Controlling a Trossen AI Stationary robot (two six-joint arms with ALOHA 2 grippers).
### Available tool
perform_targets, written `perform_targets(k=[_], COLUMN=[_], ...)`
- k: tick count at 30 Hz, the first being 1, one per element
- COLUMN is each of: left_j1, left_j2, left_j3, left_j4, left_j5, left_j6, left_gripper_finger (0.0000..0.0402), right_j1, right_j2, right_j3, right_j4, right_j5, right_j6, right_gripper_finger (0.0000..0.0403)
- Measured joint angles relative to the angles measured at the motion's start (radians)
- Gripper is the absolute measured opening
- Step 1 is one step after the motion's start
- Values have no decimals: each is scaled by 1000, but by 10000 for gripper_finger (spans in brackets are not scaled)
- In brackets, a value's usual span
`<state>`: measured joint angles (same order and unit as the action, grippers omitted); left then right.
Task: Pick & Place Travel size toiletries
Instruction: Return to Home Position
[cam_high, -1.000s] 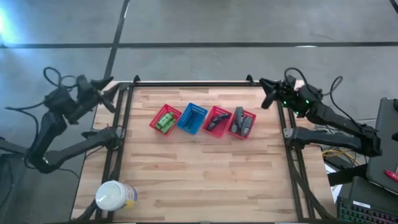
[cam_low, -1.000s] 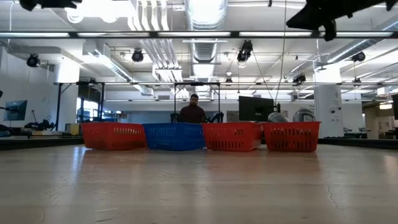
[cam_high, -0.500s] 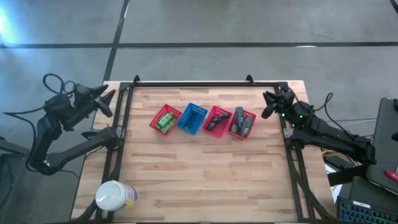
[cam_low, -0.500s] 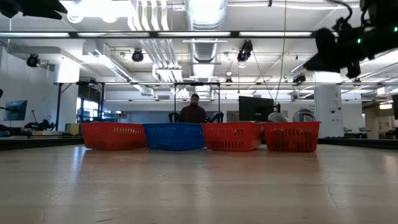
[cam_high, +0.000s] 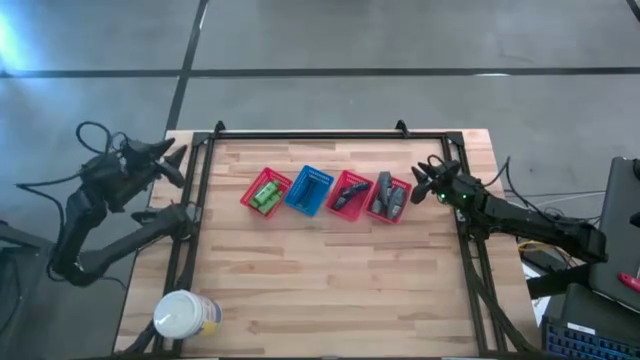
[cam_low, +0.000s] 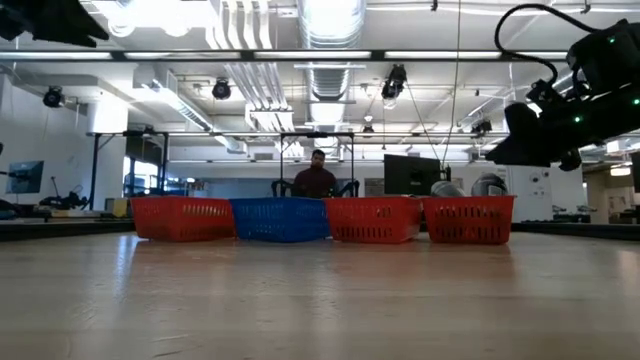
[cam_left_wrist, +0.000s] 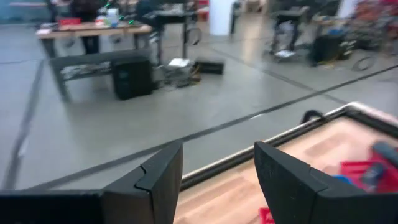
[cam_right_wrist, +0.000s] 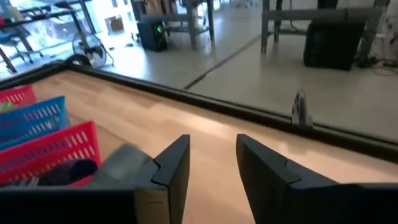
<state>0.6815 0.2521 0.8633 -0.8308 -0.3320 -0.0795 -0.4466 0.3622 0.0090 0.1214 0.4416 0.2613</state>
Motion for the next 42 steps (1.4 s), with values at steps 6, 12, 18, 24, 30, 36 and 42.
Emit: perform_targets(k=[6, 12, 18, 24, 30, 36, 42], left_j1=[214, 472, 754, 821, 770, 820, 813], left_j2=[-92, -178, -214, -220, -212, -205, -193], left_j3=[-110, -139, -259, -458, -604, -749, -746], left_j4=[2, 3, 224, 466, 456, 472, 490], left_j5=[-2, 36, 41, 2, -9, -1, -5], left_j6=[0, -2, -3, -4, -3, -2, -3], left_gripper_finger=[202, 202, 202, 202, 202, 202, 202], right_j1=[-13, -12, -12, -12, -12, -13, -18], right_j2=[-23, -63, -130, -180, -222, -293, -317], right_j3=[0, 0, 0, 0, 0, 0, 0], right_j4=[-57, -57, -56, -56, -56, -56, -56], right_j5=[2, 2, 3, 3, 3, 3, 4], right_j6=[12, 12, 12, 12, 12, 12, 12], right_gripper_finger=[145, 161, 177, 190, 200, 203, 189])
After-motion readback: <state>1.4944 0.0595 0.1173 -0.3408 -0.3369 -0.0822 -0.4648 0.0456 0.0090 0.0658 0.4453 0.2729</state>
